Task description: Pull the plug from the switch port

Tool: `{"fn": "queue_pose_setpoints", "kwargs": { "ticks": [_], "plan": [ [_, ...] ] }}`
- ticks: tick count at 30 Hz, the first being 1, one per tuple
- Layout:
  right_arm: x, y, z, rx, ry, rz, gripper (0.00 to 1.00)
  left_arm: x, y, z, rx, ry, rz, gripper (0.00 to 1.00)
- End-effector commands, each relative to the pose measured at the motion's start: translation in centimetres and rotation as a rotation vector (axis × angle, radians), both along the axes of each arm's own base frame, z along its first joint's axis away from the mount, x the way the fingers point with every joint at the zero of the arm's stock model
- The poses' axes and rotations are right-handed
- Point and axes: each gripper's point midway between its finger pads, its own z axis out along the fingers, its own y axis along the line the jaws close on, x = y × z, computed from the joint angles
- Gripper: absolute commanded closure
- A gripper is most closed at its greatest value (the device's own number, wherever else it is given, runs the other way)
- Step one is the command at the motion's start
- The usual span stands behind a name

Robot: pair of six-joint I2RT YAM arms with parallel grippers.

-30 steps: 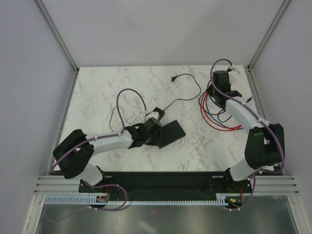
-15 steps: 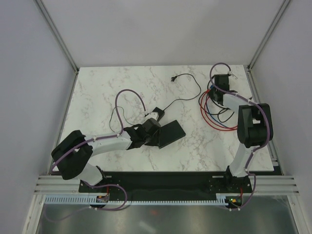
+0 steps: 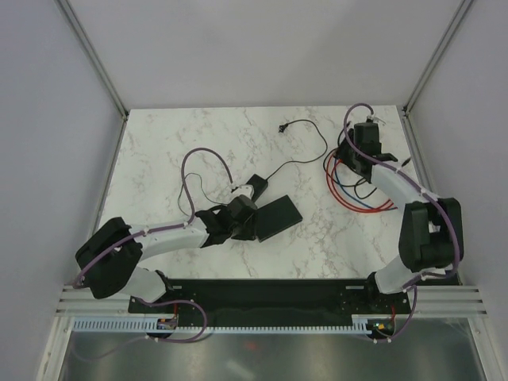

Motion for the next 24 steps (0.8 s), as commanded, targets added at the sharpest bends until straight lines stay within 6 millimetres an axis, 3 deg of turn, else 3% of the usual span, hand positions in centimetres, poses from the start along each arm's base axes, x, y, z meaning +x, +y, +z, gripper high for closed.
{"fn": "queue_pose_setpoints", "kwargs": {
  "ticks": [1,6,9,13,18,24],
  "plan": [
    [-4.5,2.4,2.5,-0.027,-0.034,0.132,0.41,0.2,0.9,1.4,-0.016,-0.057,0.015,0.48],
    [-11.0,7.9,0.7,0.024,0.006,0.347,0.41,0.9,0.4,4.1,-0.097,-0.149,0.012,0.48],
    [-15.0,10.3,-1.1,0.069,0.049,0.459,0.41,2.8,0.3,6.5,-0.09,-0.239,0.038,0.48],
    [-18.5,12.9,-2.9,0.18,0.094,0.559,0.42,4.8,0.4,6.9,-0.05,-0.286,0.051,0.49],
    [-20.7,14.6,-4.2,0.301,0.111,0.594,0.4,7.1,1.0,5.3,-0.048,-0.235,0.082,0.51],
    [-21.1,15.9,-6.1,0.34,0.149,0.62,0.39,8.9,1.1,4.6,-0.093,-0.211,0.098,0.51]
  ]
}}
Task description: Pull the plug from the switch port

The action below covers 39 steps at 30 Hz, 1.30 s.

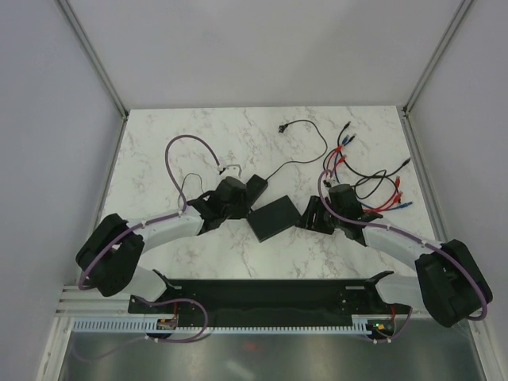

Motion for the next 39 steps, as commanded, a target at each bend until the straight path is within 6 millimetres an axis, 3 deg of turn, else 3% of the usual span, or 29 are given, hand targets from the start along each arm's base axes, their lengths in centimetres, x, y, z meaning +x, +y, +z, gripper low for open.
{"fn": "queue_pose_setpoints", "kwargs": {
  "ticks": [1,20,31,39],
  "plan": [
    [1.1,2.0,1.0,0.082,-0.041,0.023,0.39,2.2,-1.4,1.7,-0.059,-0.056,-0.034,0.51],
    [2.9,3.9,-0.7,0.078,-0.006,0.017,0.39,2.4,-3.2,-0.8,-0.07,0.063,-0.092,0.51],
    [4.4,4.2,-0.6,0.059,-0.019,0.008,0.39,-1.7,-3.8,-2.2,-0.193,0.189,-0.128,0.52],
    [6.9,4.6,-0.2,0.001,-0.045,0.011,0.39,-3.8,-6.6,-2.3,-0.222,0.204,-0.223,0.53]
  ]
}}
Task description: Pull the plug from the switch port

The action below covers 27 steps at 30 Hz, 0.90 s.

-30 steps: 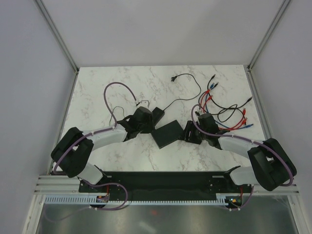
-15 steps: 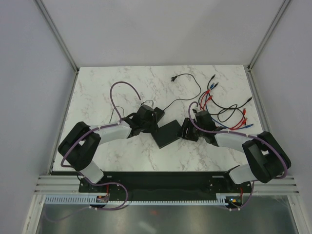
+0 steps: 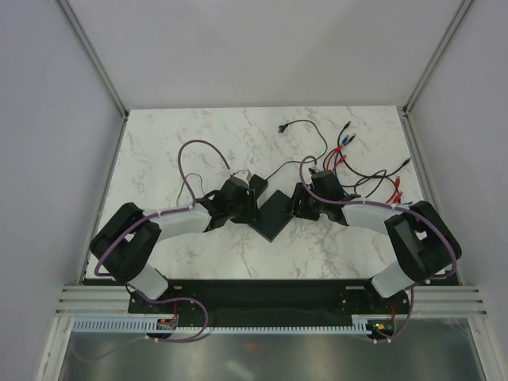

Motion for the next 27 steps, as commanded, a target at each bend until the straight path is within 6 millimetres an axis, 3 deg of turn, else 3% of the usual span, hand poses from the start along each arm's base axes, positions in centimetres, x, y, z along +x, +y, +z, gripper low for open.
{"fn": "queue_pose_setpoints", "kwargs": {
  "ticks": [1,7,10,13,17,19,23,27],
  "plan": [
    [2.6,0.6,1.2,-0.033,-0.068,0.009,0.39,-2.7,-3.6,0.7,-0.087,0.042,-0.103,0.53],
    [4.6,1.1,1.4,-0.076,-0.082,0.025,0.38,-5.4,-6.9,0.2,-0.076,0.049,-0.185,0.54],
    [5.1,1.2,1.3,-0.088,-0.088,0.034,0.38,-5.6,-7.1,0.5,-0.081,0.036,-0.179,0.54],
    [5.1,1.0,1.3,-0.107,-0.106,0.051,0.38,-5.6,-6.3,1.1,-0.088,0.011,-0.156,0.54],
    [4.6,-0.9,1.3,-0.203,-0.112,0.053,0.38,-5.5,-5.3,2.5,-0.12,-0.03,-0.106,0.54],
    [4.6,-1.6,1.8,-0.239,-0.132,0.052,0.38,-6.0,-4.6,2.5,-0.139,-0.014,-0.073,0.53],
    [4.1,-2.7,4.0,-0.283,-0.188,0.072,0.37,-6.3,-3.6,4.5,-0.191,-0.067,-0.031,0.54],
    [2.5,-2.2,5.2,-0.23,-0.188,0.12,0.36,-6.4,-2.4,5.5,-0.175,-0.102,-0.026,0.52]
  ]
}}
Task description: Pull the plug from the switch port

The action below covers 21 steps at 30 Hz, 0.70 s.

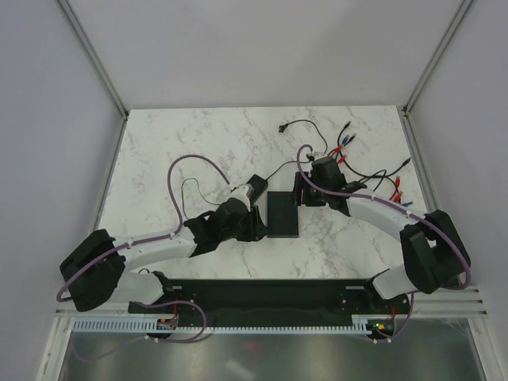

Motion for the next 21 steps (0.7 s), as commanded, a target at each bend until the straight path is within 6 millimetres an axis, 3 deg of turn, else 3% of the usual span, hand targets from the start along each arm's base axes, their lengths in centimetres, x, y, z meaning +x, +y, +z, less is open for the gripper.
{"fn": "queue_pose_setpoints", "kwargs": {
  "ticks": [1,5,12,21],
  "plan": [
    [-1.1,0.4,2.2,0.031,-0.031,0.065,0.36,0.9,0.4,2.4,-0.039,-0.06,0.059,0.52],
    [-3.0,1.6,2.6,0.094,0.0,0.085,0.37,1.0,1.9,2.8,-0.01,-0.031,0.145,0.53],
    [-4.1,4.5,3.2,0.136,-0.023,0.117,0.43,1.2,1.4,4.1,-0.199,0.142,0.389,0.56],
    [-4.3,6.1,1.3,0.121,-0.039,0.131,0.46,1.1,3.8,1.0,-0.345,0.373,0.781,0.52]
  ]
}}
